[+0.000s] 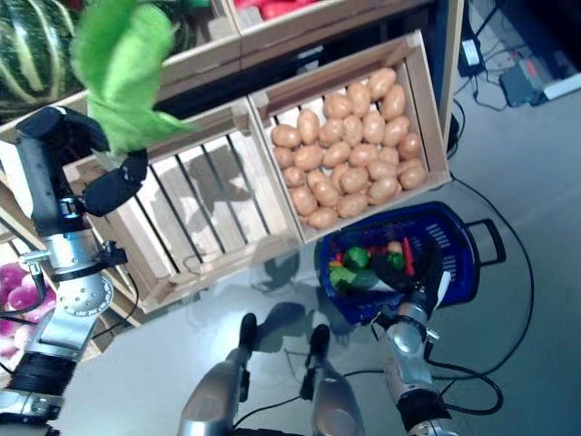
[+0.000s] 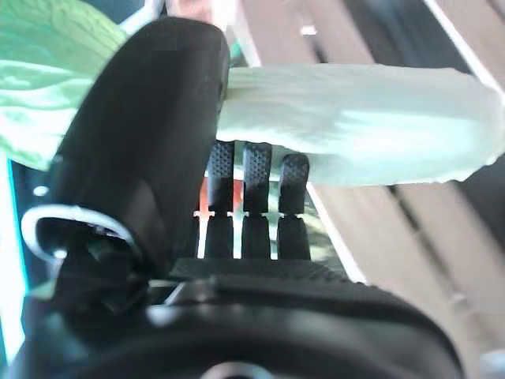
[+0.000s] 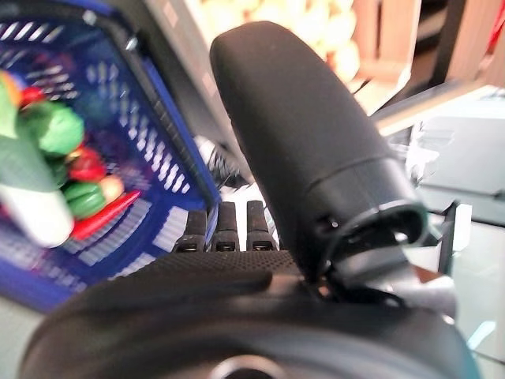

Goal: Put vegetables into the basket

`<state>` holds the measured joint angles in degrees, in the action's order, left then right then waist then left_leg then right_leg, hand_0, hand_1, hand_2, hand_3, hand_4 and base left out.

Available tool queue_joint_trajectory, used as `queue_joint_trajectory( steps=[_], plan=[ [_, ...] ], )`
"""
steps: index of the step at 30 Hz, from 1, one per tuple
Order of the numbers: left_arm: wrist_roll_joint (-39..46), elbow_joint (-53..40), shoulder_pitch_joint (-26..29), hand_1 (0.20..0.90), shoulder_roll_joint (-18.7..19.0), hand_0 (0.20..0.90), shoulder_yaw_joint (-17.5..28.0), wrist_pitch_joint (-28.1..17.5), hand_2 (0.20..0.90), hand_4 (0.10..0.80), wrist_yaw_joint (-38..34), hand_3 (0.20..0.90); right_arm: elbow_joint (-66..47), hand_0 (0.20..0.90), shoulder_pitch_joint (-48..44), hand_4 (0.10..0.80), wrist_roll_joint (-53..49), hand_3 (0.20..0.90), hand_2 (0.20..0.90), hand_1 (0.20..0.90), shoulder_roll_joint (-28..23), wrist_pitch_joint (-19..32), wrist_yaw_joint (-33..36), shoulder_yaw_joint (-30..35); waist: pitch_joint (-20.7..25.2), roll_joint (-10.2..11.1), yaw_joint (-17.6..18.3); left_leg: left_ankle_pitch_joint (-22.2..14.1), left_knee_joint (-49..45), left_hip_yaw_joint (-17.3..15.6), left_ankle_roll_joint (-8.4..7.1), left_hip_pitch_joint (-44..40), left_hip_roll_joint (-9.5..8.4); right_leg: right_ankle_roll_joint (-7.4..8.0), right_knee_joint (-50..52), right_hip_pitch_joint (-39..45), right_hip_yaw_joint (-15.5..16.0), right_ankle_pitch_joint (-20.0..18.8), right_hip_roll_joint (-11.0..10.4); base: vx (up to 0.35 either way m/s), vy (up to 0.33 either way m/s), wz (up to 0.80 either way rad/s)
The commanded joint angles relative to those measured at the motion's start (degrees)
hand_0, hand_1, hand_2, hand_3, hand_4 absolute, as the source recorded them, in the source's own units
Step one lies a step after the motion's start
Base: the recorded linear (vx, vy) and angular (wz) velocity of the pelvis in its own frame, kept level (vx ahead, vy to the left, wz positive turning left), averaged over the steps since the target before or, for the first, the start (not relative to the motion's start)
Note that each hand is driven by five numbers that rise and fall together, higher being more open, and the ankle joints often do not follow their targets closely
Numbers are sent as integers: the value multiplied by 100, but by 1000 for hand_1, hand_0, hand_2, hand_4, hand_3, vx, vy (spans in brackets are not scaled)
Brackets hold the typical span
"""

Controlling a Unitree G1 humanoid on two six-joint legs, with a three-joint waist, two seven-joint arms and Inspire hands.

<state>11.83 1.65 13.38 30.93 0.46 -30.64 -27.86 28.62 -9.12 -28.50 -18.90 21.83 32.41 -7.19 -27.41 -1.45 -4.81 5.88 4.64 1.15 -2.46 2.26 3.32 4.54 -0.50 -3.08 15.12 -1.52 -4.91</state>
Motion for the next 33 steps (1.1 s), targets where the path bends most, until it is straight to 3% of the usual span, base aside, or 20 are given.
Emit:
queue_joint_trajectory(
  steps=[1,4,6,8,12,15,20,24,33],
  plan=[
    [2903,-469,-155,300,-577,300,263,-524,300,400,1952,300,-474,900,422,800,541,900,900,900,-86,173,-168,126,1336,170,34,-109,26,-8,-308,48,25,190,-124,396,45,-117,-432,127,-7,8],
    [4059,-558,-276,300,-998,300,183,-26,300,400,2780,300,-629,900,495,800,675,900,900,900,-4,53,-317,121,1481,198,40,-160,36,3,-291,-73,32,212,-226,543,60,-175,-427,96,-15,4],
    [4863,-578,-331,300,-1310,300,53,602,300,400,3268,300,-763,900,538,800,837,900,900,900,37,-54,-564,82,1609,248,52,-228,36,-17,-268,-193,38,235,-328,670,59,-224,-432,107,-34,1],
    [5024,-558,-370,300,-1389,300,13,751,300,400,3350,300,-832,900,559,800,895,900,900,900,31,-87,-708,71,1642,261,62,-252,36,-35,-258,-244,40,249,-366,719,58,-245,-435,57,-16,0],
    [5843,-473,-490,300,-1643,300,-56,1700,300,400,3666,300,-1164,900,595,800,999,900,900,900,-56,-270,-1470,-71,1768,320,102,-362,36,-120,-203,-422,37,291,-417,836,17,-276,-468,59,-10,-3],
    [6208,-420,-551,300,-1718,300,-88,2136,300,400,3824,300,-1361,900,610,800,926,900,900,900,-148,-335,-2008,-136,1826,349,119,-411,36,-175,-182,-492,43,315,-440,880,-16,-291,-481,39,-22,-3],
    [6053,-294,-654,300,-1777,300,-165,2650,300,400,3859,300,-1789,900,611,800,864,900,900,900,-425,-601,-3019,-305,1910,407,135,-466,36,-233,-164,-567,59,355,-450,895,-75,-308,-499,7,-13,-1],
    [5671,-215,-683,300,-1611,300,-259,2843,300,400,3753,300,-2207,900,538,800,782,900,900,900,-776,-829,-3564,-349,1958,444,133,-476,36,-254,-165,-586,84,382,-450,889,-110,-318,-494,18,-34,-3],
    [4730,-103,-706,300,-1156,300,-516,2841,300,400,3684,300,-3006,900,360,800,142,900,900,900,-1150,-1739,-4006,-480,2019,444,127,-462,36,-287,-179,-610,132,430,-450,867,-147,-343,-500,13,-17,-3]
  ],
)
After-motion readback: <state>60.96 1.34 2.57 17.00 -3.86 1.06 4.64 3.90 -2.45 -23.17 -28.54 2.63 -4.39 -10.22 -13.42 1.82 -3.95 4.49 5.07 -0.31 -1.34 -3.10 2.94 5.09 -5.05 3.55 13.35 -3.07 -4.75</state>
